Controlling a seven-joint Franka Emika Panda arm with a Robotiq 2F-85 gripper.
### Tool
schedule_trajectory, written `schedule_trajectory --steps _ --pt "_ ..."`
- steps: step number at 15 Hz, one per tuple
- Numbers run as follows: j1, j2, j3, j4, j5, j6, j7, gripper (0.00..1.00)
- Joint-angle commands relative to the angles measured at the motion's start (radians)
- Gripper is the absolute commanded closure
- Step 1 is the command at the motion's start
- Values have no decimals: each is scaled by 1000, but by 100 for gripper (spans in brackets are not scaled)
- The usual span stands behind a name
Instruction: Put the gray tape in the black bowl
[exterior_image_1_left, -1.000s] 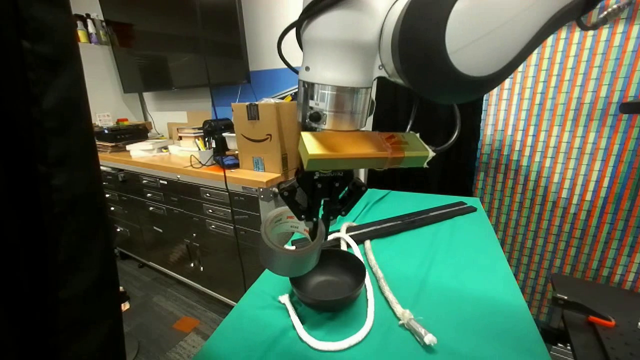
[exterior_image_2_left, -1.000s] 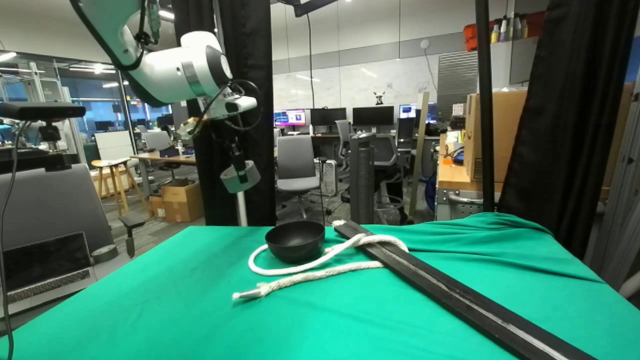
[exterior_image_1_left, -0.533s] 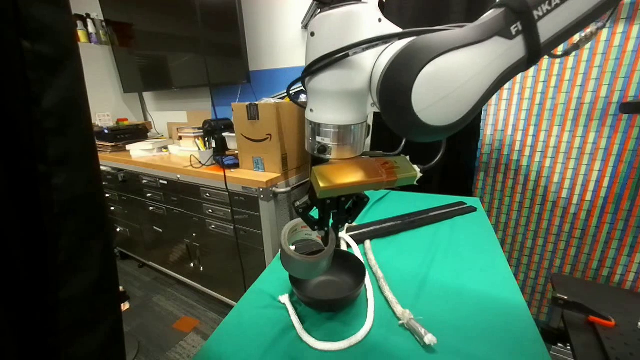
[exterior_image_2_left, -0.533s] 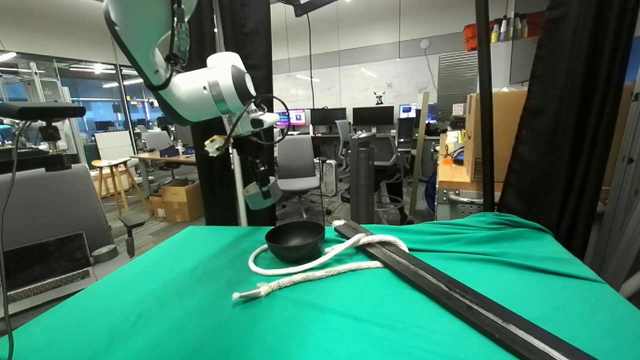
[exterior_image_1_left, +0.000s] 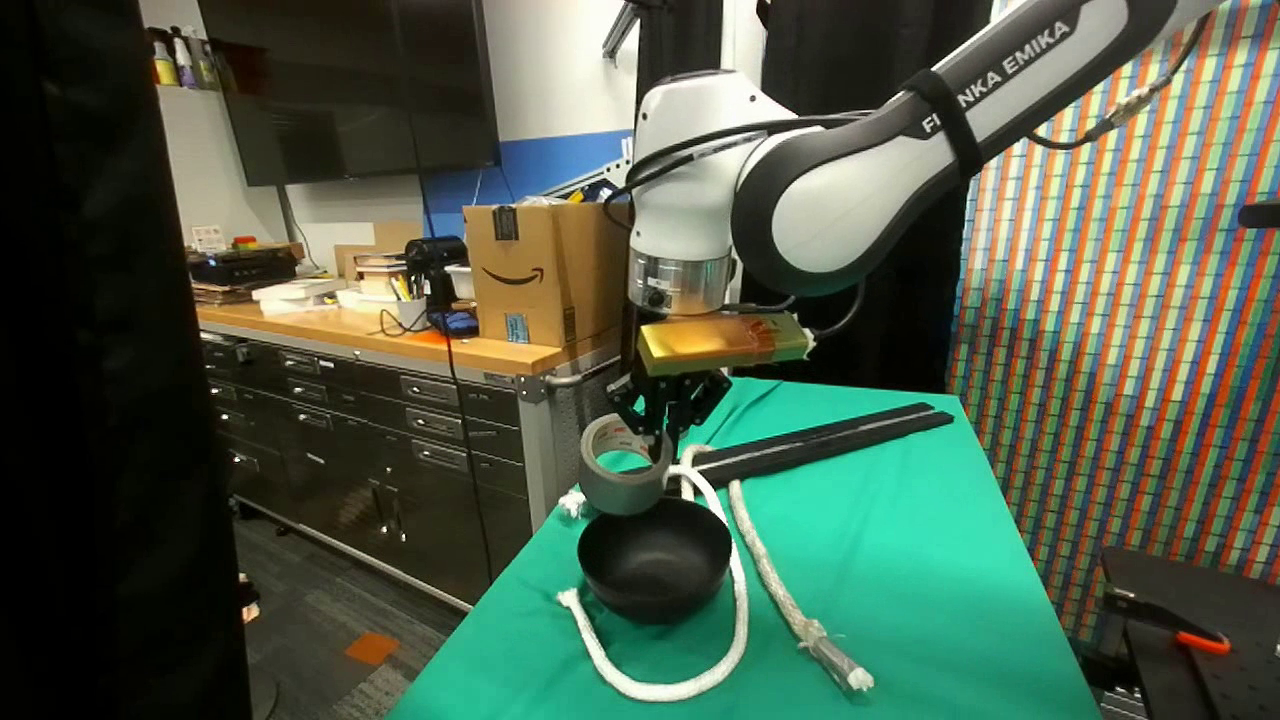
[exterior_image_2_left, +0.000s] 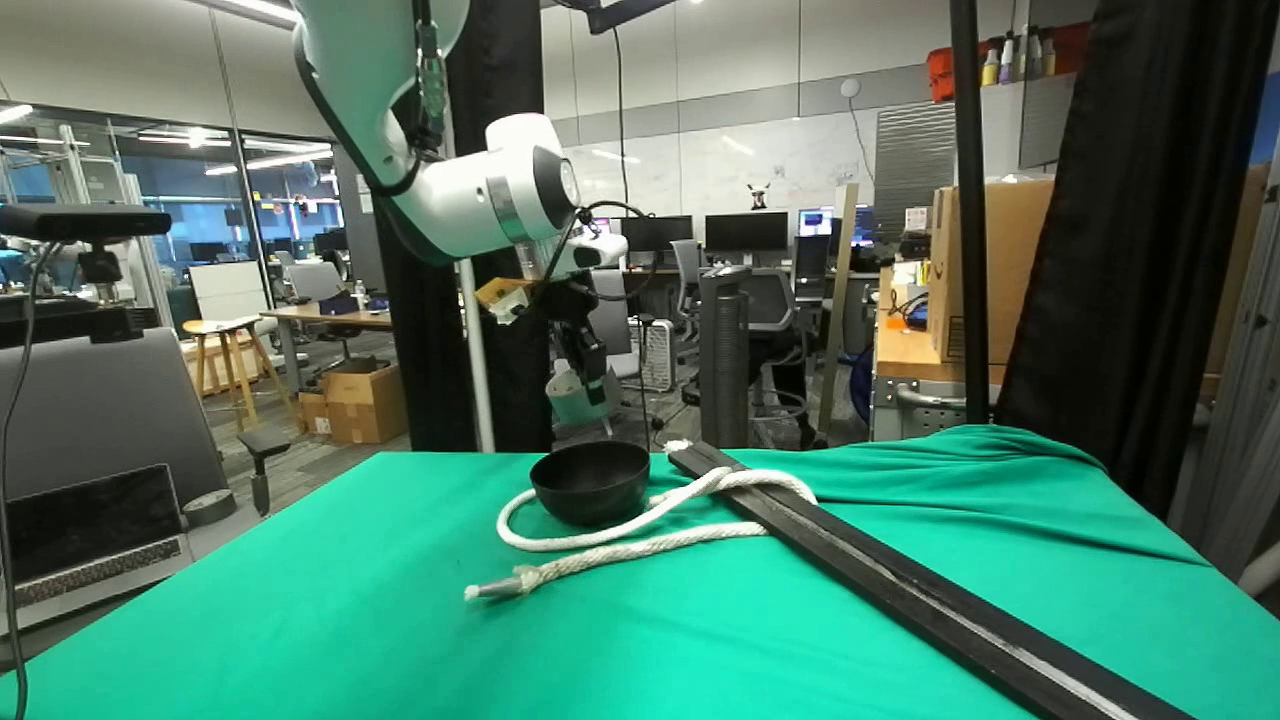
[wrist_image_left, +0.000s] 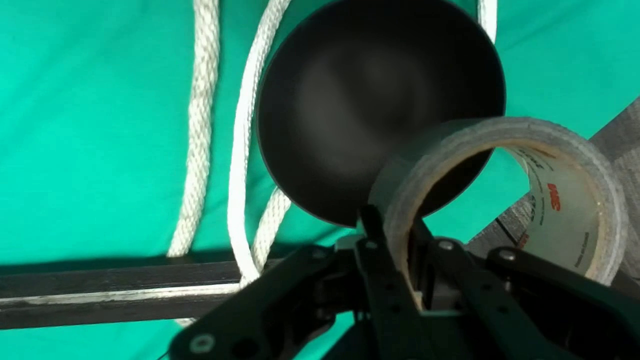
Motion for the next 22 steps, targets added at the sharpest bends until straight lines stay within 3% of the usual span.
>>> schedule_trajectory --steps 1,7,13,14,15,16,18,19,22 --pt "-40 -8 -6 -22 65 65 -79 87" --pt "-60 -20 6 -56 193 48 -143 87" --pt "-38 -21 16 -58 237 34 -140 88" --pt "-35 -19 16 -55 236 21 -138 61" --pt "-27 3 4 -48 212 39 -123 60" --pt "-25 3 4 -49 212 37 -123 80" --pt "-23 8 3 -50 212 37 -123 64" --pt "-23 9 2 -50 212 37 -123 60" --pt "-23 10 1 -50 212 37 -123 60"
